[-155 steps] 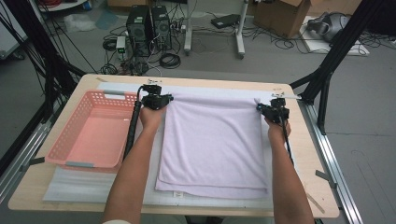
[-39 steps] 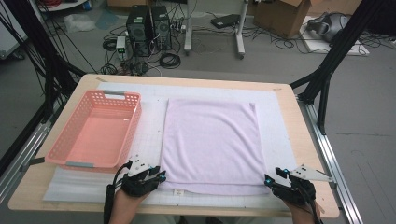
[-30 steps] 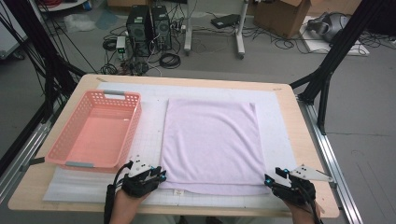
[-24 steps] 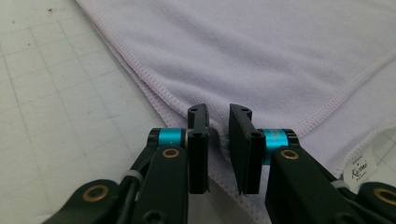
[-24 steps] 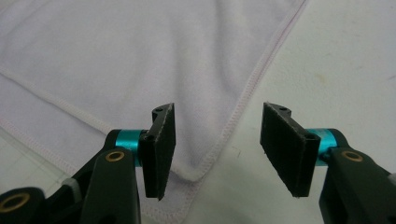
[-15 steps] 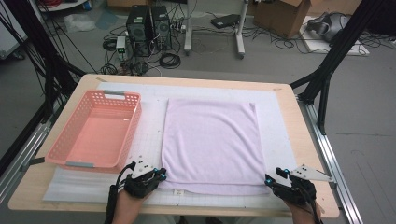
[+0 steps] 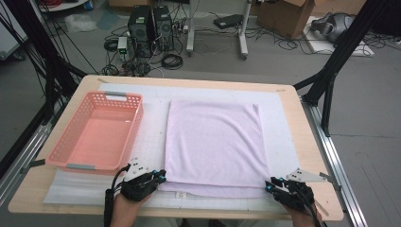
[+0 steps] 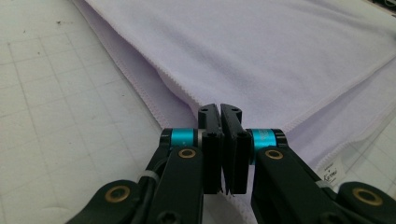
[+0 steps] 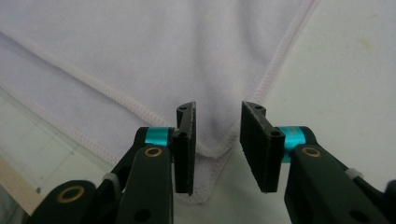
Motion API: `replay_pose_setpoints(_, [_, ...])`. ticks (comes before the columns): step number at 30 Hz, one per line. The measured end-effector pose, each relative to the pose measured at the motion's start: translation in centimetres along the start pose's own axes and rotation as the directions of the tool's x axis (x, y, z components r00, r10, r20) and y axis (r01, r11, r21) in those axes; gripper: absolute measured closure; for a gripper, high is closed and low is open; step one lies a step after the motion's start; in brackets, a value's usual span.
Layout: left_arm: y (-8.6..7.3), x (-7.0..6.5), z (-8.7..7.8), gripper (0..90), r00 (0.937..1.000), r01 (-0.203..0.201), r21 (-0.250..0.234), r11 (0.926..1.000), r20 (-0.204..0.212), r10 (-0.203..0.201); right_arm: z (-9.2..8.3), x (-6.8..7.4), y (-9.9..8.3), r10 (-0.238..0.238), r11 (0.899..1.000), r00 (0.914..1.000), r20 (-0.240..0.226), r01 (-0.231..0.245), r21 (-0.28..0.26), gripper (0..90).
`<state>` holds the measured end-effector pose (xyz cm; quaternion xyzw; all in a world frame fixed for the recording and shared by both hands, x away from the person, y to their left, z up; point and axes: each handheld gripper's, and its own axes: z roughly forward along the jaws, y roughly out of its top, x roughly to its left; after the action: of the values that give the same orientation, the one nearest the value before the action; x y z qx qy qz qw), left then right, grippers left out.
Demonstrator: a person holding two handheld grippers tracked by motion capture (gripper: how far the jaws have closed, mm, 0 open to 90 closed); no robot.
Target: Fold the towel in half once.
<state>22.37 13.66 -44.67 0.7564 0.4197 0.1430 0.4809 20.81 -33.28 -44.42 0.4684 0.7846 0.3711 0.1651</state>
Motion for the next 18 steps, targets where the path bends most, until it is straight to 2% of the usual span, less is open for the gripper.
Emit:
replay_pose_setpoints(4, [0.00, -0.02, -0.05, 87.0, 1.0000, -0.003, -0.003, 1.0000, -0.001, 0.003, 0.06, 0.04, 0.01, -0.006, 1.000, 1.0000, 0.001, 0.006, 0.007, 81.2])
replay_pose_setpoints(7, [0.04, -0.14, -0.13, 87.1, 1.0000, -0.005, -0.013, 0.9999, -0.002, 0.005, -0.01, 0.21, 0.14, -0.026, 1.000, 0.9996, 0.014, 0.026, 0.004, 86.0])
replay_pose_setpoints(10, [0.09, -0.11, -0.38, 87.2, 1.0000, -0.006, -0.024, 0.9997, -0.001, 0.006, -0.03, 0.65, 0.24, -0.058, 0.998, 0.9976, 0.038, 0.058, 0.011, 86.0])
replay_pose_setpoints(15, [0.14, -0.04, -0.62, 87.1, 1.0000, 0.003, -0.043, 0.9991, 0.006, -0.003, -0.39, 0.67, 0.37, -0.056, 0.998, 0.9973, 0.046, 0.057, -0.020, 85.2])
replay_pose_setpoints(18, [0.16, -0.10, -0.70, 87.2, 1.0000, 0.004, -0.049, 0.9988, 0.006, -0.004, -0.65, 0.85, 0.51, -0.077, 0.996, 0.9956, 0.054, 0.079, -0.029, 85.9])
